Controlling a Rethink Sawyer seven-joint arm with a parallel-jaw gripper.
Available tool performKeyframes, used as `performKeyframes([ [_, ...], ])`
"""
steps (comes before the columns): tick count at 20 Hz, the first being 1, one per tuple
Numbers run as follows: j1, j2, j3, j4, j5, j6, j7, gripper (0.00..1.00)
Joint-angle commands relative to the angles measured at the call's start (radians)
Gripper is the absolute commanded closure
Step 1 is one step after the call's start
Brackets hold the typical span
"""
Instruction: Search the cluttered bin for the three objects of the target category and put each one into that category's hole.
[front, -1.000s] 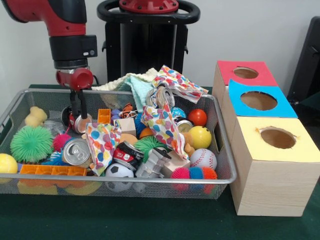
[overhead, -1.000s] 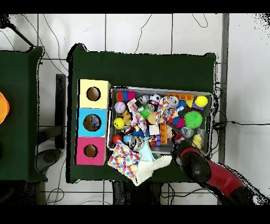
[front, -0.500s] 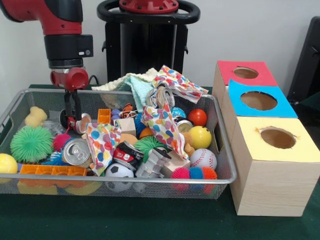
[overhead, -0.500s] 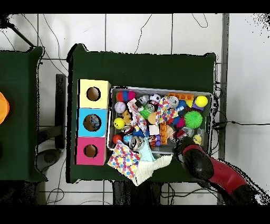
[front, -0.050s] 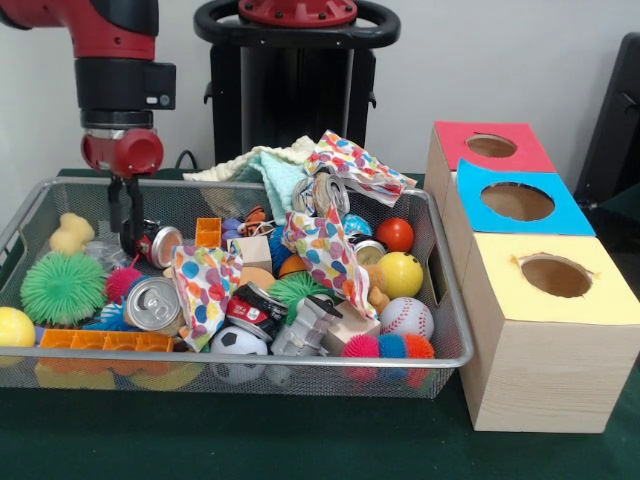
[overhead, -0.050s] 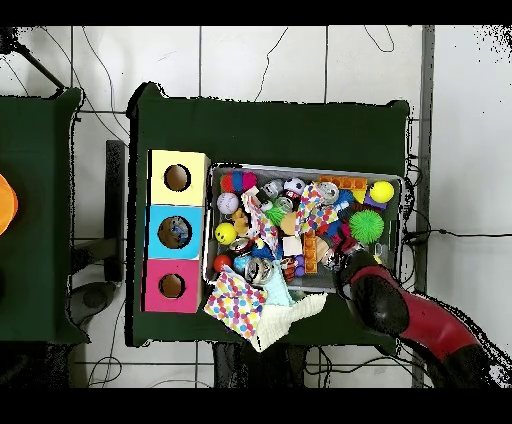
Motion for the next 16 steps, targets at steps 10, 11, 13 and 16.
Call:
performKeyframes([
  [10,0.008,0.061,-0.029,-0.17,-0.022,-0.038,0.048,0.0],
  [11,0.01,0.06,-0.033,-0.167,-0.022,-0.04,0.051,0.0],
  [13,0.011,0.064,-0.035,-0.163,-0.022,-0.043,0.056,0.0],
  [16,0.014,0.073,-0.041,-0.164,-0.023,-0.043,0.058,0.0],
])
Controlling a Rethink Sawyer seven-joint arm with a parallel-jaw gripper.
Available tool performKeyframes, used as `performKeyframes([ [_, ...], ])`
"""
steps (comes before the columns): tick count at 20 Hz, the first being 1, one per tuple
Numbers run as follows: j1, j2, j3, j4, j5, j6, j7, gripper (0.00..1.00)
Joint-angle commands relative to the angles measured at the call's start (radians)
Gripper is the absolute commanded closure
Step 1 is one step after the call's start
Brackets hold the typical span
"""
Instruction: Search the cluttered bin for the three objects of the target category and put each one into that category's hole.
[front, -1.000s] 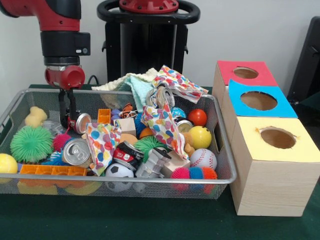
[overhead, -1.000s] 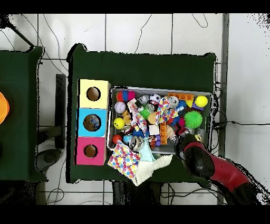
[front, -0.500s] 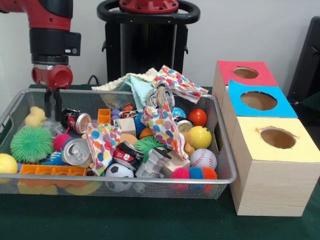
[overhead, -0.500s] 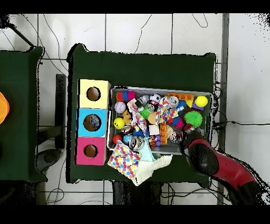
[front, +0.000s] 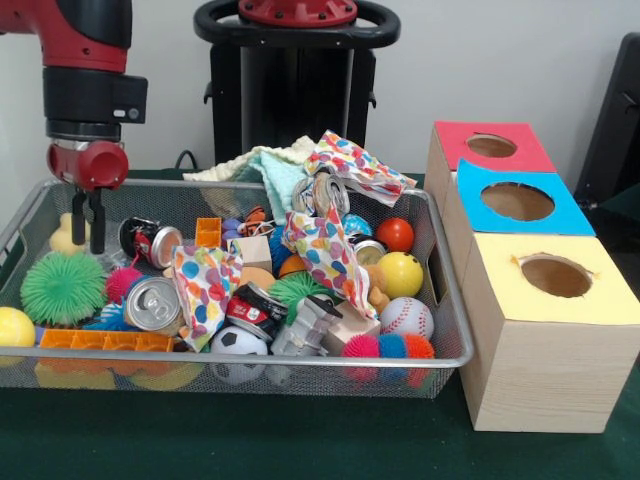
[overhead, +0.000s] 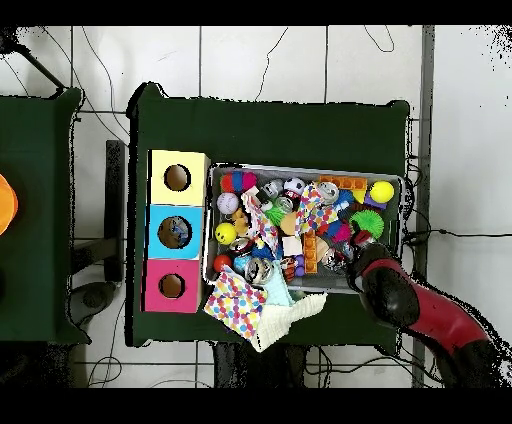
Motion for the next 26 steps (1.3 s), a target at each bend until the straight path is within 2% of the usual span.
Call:
performKeyframes([
  [1,0.011,0.04,-0.014,-0.088,-0.023,-0.038,0.056,0.0],
  [4,0.004,0.048,-0.016,-0.082,-0.026,-0.028,0.052,0.0],
  [11,-0.012,-0.043,-0.012,-0.012,-0.01,0.025,0.057,0.0],
  [18,-0.026,-0.022,0.016,-0.052,-0.013,0.06,0.028,0.0],
  [26,-0.017,-0.037,0.002,0.003,0.002,0.045,0.064,0.0],
])
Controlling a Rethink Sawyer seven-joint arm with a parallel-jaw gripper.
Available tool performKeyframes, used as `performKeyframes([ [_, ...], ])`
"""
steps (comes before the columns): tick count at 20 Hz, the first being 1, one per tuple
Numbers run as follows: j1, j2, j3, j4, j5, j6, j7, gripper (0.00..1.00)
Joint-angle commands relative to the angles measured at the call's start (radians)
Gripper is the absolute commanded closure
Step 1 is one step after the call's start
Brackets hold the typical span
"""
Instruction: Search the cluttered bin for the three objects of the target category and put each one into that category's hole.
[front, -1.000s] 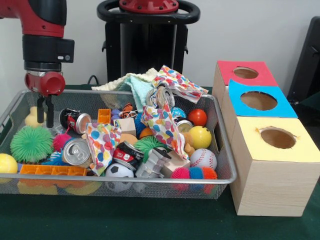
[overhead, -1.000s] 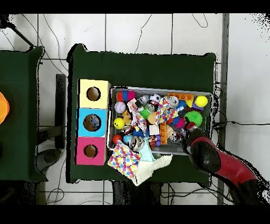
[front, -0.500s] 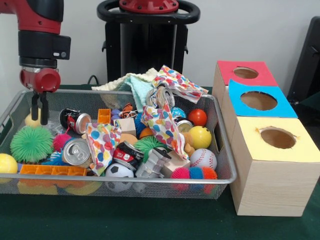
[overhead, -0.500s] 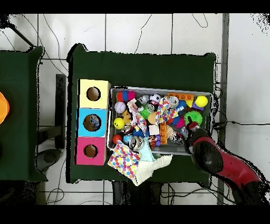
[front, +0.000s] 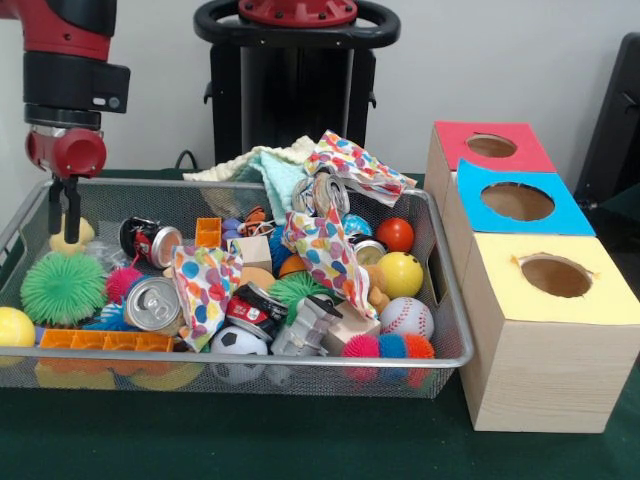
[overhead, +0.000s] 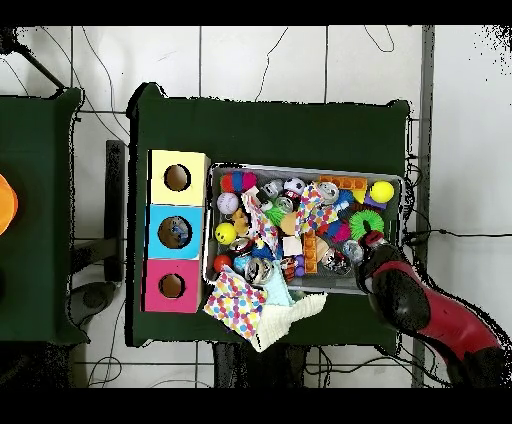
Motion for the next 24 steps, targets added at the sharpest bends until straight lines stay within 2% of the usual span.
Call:
performKeyframes([
  [1,-0.001,0.002,0.011,0.006,0.005,0.045,0.067,0.0],
  [10,-0.007,0.002,0.062,0.062,0.055,0.067,0.109,0.0],
  [20,0.023,-0.008,0.043,0.116,0.091,0.024,0.145,0.0],
  [24,0.001,-0.01,0.085,0.115,0.112,0.035,0.137,0.0],
])
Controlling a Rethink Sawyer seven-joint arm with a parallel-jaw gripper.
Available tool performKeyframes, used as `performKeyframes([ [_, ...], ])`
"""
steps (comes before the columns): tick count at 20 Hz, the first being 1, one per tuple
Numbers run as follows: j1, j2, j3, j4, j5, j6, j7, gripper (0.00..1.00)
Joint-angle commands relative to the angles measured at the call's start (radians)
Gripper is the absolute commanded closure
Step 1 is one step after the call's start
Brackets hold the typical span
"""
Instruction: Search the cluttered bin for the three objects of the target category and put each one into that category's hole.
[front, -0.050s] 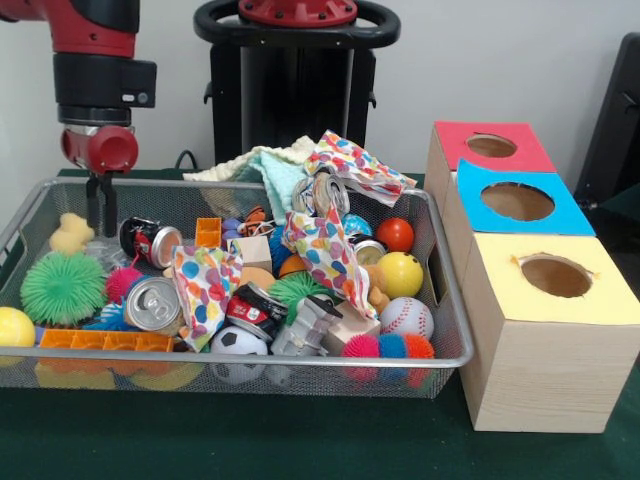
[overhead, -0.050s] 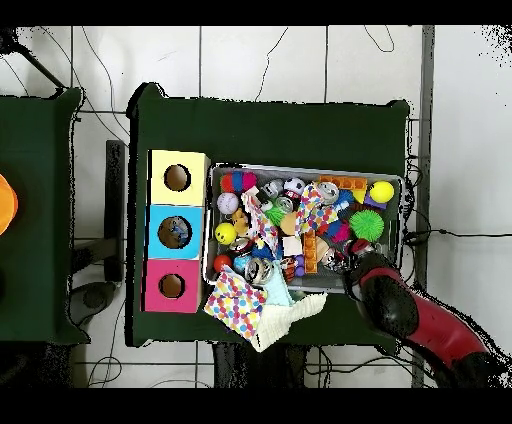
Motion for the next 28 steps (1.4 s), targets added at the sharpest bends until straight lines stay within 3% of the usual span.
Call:
performKeyframes([
  [1,-0.003,-0.011,0.085,0.037,0.067,0.033,0.14,0.0],
  [17,-0.008,0.009,0.109,-0.021,0.069,0.026,0.1,0.0],
  [28,0.007,0.135,0.098,-0.129,0.035,-0.032,0.074,0.0],
])
